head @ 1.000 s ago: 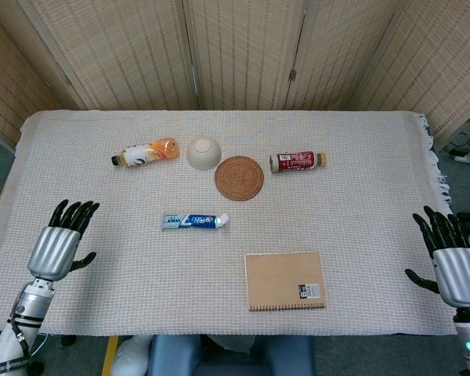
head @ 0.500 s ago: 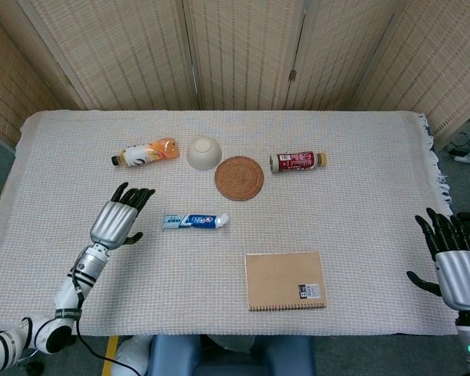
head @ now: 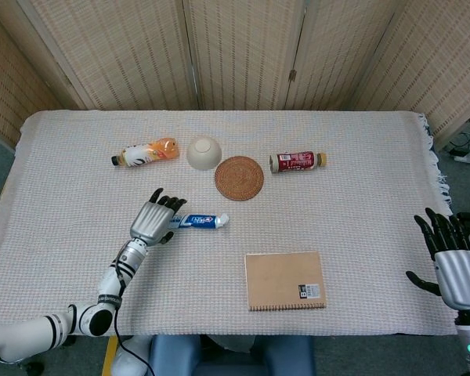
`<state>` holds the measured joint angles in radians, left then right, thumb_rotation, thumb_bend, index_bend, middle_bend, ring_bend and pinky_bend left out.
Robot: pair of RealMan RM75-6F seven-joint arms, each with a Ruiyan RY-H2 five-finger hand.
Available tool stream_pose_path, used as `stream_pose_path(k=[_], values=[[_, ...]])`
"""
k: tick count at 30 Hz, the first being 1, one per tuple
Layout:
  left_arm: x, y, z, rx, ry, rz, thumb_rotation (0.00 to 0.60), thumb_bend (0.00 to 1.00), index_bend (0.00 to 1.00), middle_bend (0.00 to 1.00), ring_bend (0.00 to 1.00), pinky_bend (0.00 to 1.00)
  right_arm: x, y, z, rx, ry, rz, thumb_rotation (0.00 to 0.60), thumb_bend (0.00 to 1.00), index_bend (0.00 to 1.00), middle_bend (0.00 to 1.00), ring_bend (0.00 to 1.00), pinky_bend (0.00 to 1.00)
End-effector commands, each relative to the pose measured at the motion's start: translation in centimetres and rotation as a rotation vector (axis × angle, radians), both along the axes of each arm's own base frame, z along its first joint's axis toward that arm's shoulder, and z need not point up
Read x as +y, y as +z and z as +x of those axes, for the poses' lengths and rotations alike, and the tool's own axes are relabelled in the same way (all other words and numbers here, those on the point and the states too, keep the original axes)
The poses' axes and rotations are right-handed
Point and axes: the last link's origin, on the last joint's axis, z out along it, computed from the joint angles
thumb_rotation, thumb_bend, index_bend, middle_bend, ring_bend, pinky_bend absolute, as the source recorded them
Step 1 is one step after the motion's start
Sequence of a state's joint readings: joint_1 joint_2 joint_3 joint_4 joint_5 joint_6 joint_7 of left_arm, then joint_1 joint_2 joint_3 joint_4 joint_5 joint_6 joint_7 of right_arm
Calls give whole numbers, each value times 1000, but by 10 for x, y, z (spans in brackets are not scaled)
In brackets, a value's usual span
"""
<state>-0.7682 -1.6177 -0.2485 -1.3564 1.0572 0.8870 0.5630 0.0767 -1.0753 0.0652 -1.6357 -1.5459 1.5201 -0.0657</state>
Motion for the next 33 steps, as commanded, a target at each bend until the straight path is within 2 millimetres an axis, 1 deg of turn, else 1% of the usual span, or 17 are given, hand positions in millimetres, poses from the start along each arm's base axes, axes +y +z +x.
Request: stream_pose_path(k=[1, 5, 12, 18, 22, 28, 33], values=[[5, -14, 7, 3, 19, -7, 600, 376, 243, 279, 259, 137, 0, 0, -1, 0, -8, 2, 600, 138, 0, 0, 0, 0], [8, -25, 11, -2, 38, -10, 600, 393, 255, 291, 270, 154, 1, 0, -3, -2, -15, 5, 600, 139, 0, 0, 0, 0], [10, -40, 18, -8, 55, -12, 600, 393, 257, 312, 288, 179, 1, 0, -5, -3, -24, 7, 600, 138, 0, 0, 0, 0], [13, -52, 25, -31, 63, 3, 600, 392, 302, 369, 341, 225, 0, 0, -6, -4, -27, 10, 600, 138, 0, 0, 0, 0], [14, -57, 24, -21, 61, 8, 600, 392, 308, 376, 345, 235, 0, 1, -7, -6, -35, 9, 600, 138, 0, 0, 0, 0], [16, -60, 19, -18, 62, 19, 600, 392, 333, 395, 356, 250, -1, 0, -9, -9, -43, 15, 600, 138, 0, 0, 0, 0], [18, -61, 15, -30, 57, 22, 600, 406, 399, 451, 401, 271, -2, 0, -9, -9, -43, 17, 600, 138, 0, 0, 0, 0]])
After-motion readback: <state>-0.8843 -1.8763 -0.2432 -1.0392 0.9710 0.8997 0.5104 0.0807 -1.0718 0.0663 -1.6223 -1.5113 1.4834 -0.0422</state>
